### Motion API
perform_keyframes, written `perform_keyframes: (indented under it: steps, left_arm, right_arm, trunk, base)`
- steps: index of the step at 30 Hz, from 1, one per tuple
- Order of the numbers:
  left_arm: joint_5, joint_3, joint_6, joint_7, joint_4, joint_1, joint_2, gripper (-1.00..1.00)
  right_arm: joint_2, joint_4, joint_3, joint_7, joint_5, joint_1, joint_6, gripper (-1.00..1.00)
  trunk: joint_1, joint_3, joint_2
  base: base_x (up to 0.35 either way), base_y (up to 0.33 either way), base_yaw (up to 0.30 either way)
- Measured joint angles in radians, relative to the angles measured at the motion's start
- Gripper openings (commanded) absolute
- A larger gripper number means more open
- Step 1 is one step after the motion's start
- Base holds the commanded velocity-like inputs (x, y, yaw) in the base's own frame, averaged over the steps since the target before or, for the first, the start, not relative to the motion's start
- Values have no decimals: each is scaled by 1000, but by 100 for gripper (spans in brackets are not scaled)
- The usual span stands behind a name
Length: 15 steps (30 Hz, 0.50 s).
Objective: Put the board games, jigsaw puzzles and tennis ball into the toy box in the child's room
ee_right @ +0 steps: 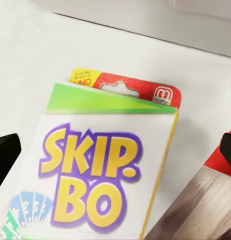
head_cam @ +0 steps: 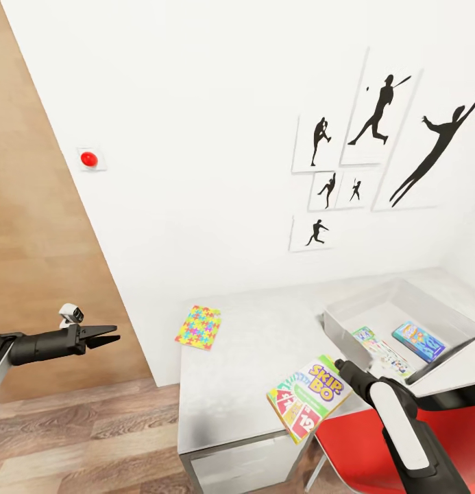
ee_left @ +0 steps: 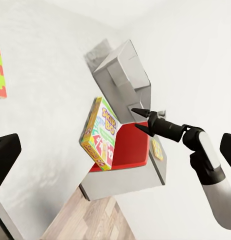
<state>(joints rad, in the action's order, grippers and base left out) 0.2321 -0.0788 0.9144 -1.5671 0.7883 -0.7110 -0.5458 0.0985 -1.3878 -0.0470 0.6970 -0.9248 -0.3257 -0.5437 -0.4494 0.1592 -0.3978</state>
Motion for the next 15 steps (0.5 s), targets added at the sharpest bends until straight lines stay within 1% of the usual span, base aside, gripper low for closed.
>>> perform_keyframes:
  steps: [6,8,10,13,14,15]
  left_arm:
    - [1,0,0,0,0,0,0,100]
    - [1,0,0,0,0,0,0,100]
    - [1,1,0,0,0,0,0,100]
    - [0,1,0,0,0,0,0,100]
    - [0,2,0,0,0,0,1,100]
    - [0,2,0,0,0,0,2,100]
  right_arm:
    - [-7,-1,15,1,1,0,4,100]
    - [-8,2,22,1,0,-1,15,100]
    - [-8,14,38,2,1,-7,39,100]
    - [-7,41,53,3,6,-36,51,100]
    - [-7,65,60,4,10,-65,54,100]
    - [-8,82,64,5,12,-81,54,100]
  trunk:
    - [0,0,0]
    - [0,0,0]
    - [0,0,0]
    - [0,0,0]
    - [0,0,0]
    - [0,0,0]
  base:
    - [0,0,0]
    - [0,0,0]
    - [0,0,0]
    - [0,0,0]
    - [0,0,0]
    - [0,0,0]
